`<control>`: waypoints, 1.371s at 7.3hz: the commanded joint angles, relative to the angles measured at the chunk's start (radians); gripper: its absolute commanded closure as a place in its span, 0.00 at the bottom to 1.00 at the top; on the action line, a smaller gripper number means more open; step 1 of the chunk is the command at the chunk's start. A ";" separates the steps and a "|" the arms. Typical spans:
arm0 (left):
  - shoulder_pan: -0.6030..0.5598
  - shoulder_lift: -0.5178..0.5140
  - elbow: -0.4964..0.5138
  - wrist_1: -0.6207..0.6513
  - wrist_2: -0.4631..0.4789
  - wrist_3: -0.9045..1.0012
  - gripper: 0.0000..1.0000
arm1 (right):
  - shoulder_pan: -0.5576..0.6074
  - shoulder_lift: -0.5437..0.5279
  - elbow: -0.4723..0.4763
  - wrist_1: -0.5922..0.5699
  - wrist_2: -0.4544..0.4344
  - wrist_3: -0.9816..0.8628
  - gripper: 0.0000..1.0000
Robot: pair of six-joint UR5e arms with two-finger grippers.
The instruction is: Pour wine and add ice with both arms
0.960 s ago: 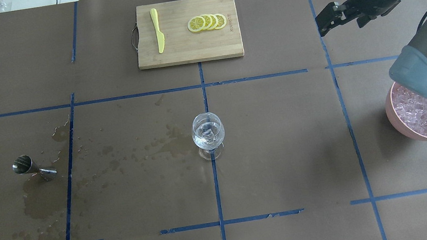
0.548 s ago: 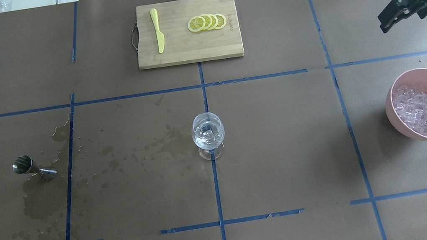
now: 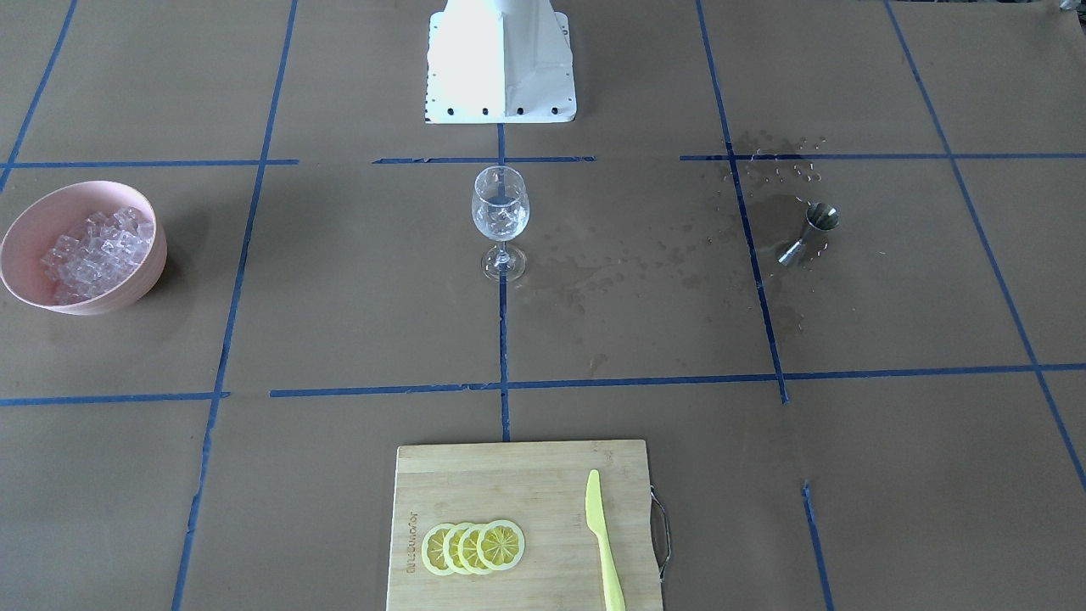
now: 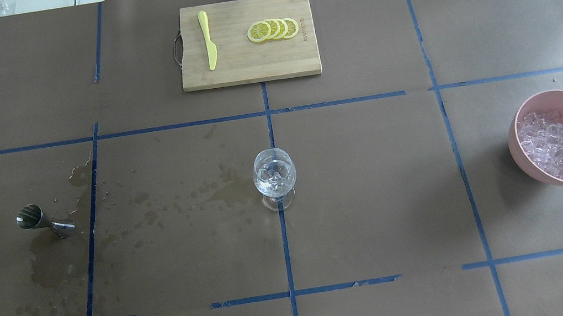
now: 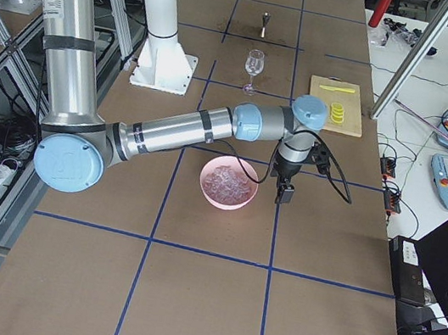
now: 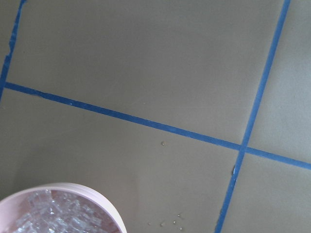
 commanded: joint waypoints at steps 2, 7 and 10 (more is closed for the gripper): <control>0.001 0.078 0.004 -0.021 -0.001 0.003 0.00 | 0.091 -0.039 -0.060 0.002 0.049 -0.107 0.00; 0.001 0.125 0.020 -0.022 -0.004 -0.004 0.00 | 0.150 -0.067 -0.111 0.071 0.106 -0.049 0.00; 0.001 0.125 0.014 -0.022 -0.004 -0.006 0.00 | 0.150 -0.073 -0.106 0.077 0.111 0.089 0.00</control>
